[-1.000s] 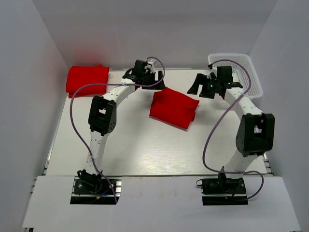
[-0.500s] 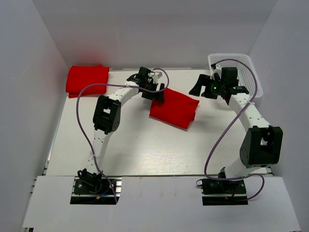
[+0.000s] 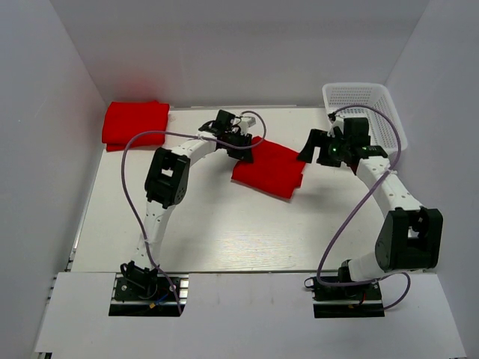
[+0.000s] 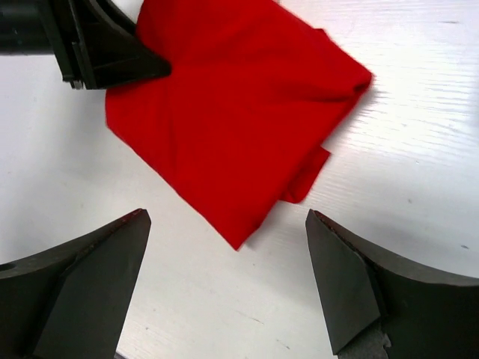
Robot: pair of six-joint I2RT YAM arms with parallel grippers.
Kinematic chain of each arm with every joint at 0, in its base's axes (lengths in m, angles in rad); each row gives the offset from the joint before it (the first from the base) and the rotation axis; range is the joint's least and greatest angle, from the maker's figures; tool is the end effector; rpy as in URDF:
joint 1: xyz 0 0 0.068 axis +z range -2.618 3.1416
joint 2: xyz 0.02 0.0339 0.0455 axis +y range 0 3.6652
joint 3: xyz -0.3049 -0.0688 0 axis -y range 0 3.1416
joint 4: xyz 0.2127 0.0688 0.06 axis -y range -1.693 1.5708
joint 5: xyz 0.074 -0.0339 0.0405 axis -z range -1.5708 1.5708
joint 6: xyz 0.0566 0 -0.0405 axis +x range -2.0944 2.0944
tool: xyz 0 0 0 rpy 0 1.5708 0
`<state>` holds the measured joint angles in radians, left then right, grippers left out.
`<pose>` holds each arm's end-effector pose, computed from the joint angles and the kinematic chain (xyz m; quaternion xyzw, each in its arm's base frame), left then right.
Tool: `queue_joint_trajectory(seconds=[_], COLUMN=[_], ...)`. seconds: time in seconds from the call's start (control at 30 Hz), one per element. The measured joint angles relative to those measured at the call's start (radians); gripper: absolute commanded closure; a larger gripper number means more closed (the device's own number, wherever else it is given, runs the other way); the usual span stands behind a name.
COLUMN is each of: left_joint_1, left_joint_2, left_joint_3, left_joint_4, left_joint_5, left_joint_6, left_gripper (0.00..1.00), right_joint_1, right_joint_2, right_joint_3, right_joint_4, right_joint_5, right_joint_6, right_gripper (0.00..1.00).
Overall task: Fold and stack the t-shirts
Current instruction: Put the neatly folded tshirt into the corner of the board with the left arm
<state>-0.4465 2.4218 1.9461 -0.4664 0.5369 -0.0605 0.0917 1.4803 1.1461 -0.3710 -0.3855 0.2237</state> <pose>0.4727 -0.2584 0.1712 0.2564 0.8842 -0.3189 0.2253 0.3061 0.0495 0.3221 -0.0214 0.8943 0.2364 0.3792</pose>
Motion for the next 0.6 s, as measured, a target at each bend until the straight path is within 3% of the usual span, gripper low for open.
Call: queue_joint_trajectory(seconds=[0.03,0.07,0.1,0.33,0.6], left_joint_1=[-0.005,-0.011,-0.018,-0.04,0.01], left_joint_2=[0.0,0.0,0.0,-0.083,-0.135], left_joint_3=[-0.006,-0.011,-0.019,-0.168,-0.134], left_joint_4=[0.004,0.005,0.011,0.117,0.103], left_joint_5=[-0.002,-0.008,-0.01,0.008,0.042], left_joint_6=[-0.005,-0.007,-0.017,-0.075,-0.06], left_gripper=[0.77,0.98,1.0,1.0,1.0], right_joint_1=[0.0,0.0,0.0,-0.001,-0.005], right_joint_2=[-0.019,-0.039,-0.06,-0.188,-0.23], right_joint_3=[-0.013,-0.024,-0.038,-0.15,-0.198], right_joint_4=[-0.003,-0.003,-0.002,0.004,0.014], right_joint_5=[0.01,0.026,0.041,0.156,0.23], right_joint_6=[-0.003,-0.007,-0.012,-0.022,0.0], right_gripper=[0.1,0.1,0.1,0.1,0.1])
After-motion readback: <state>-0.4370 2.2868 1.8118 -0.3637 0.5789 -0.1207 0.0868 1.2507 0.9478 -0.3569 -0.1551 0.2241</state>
